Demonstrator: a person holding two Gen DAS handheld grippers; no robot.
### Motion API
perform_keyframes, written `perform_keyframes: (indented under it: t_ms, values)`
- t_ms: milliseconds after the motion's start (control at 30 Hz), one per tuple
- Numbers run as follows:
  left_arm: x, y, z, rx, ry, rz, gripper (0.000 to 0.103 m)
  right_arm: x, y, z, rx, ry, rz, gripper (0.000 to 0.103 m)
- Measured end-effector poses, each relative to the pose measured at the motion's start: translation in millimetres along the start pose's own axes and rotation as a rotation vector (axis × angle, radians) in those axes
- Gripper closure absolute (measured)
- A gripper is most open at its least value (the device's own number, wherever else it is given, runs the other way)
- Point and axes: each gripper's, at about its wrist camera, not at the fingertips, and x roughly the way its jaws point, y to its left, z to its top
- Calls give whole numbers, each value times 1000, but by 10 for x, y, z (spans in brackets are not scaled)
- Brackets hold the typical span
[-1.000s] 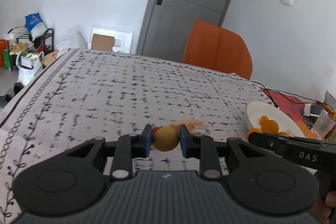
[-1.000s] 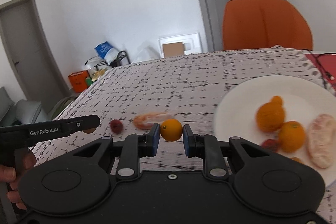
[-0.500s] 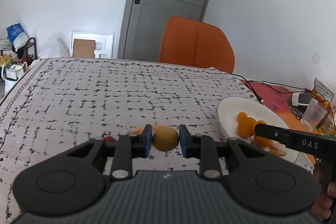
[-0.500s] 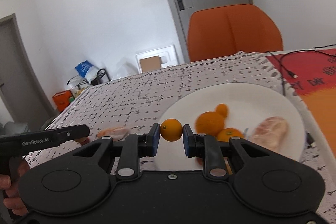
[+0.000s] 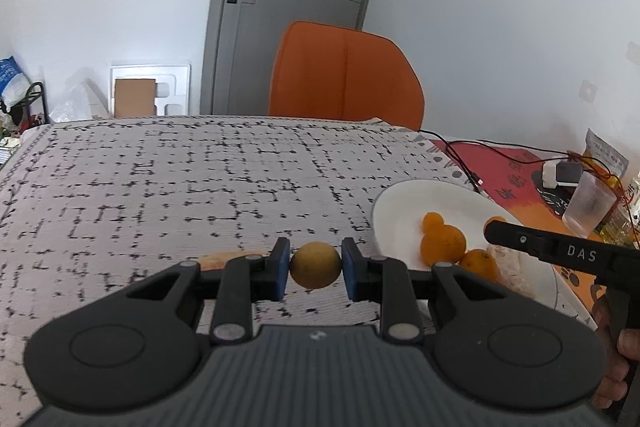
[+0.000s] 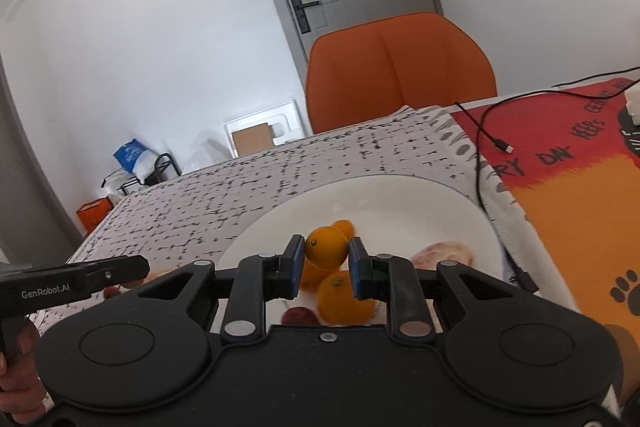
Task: Organize fruits
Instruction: 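Carry both held fruits into the white bowl and open both tools, then move both open tools back from the bowl to the last fruits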
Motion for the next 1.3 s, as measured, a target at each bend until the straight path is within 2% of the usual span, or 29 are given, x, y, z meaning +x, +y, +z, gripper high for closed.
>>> perform_keyframes:
  t_ms: [133, 200, 233, 300, 400, 533, 833, 933, 1067, 1300]
  values:
    - [90, -105, 21, 12, 4, -27, 77, 34, -67, -8, 12, 7, -15, 81]
    - [133, -161, 37, 18, 6, -44, 77, 42, -88, -12, 15, 15, -24, 79]
    - [155, -192, 44, 23, 9, -50, 77, 30, -95, -13, 15, 9, -31, 74]
    - [190, -255, 58, 35, 11, -60, 77, -10, -108, -7, 18, -12, -43, 74]
    - [236, -345, 76, 56, 12, -70, 77, -97, -144, -20, 32, -26, -33, 73]
    - [300, -437, 97, 68, 15, -83, 77, -160, -175, -51, 24, -28, -32, 64]
    - [378, -603, 114, 91, 25, -105, 77, -226, -240, -58, 45, -44, -36, 58]
    - [357, -595, 115, 88, 23, -103, 77, -240, -236, -66, 50, -45, -34, 57]
    - [246, -493, 123, 60, 2, -81, 73, -271, -201, -93, 41, -45, -44, 48]
    - [106, -243, 116, 18, 8, -28, 67, -303, -108, -126, 32, -45, -44, 42]
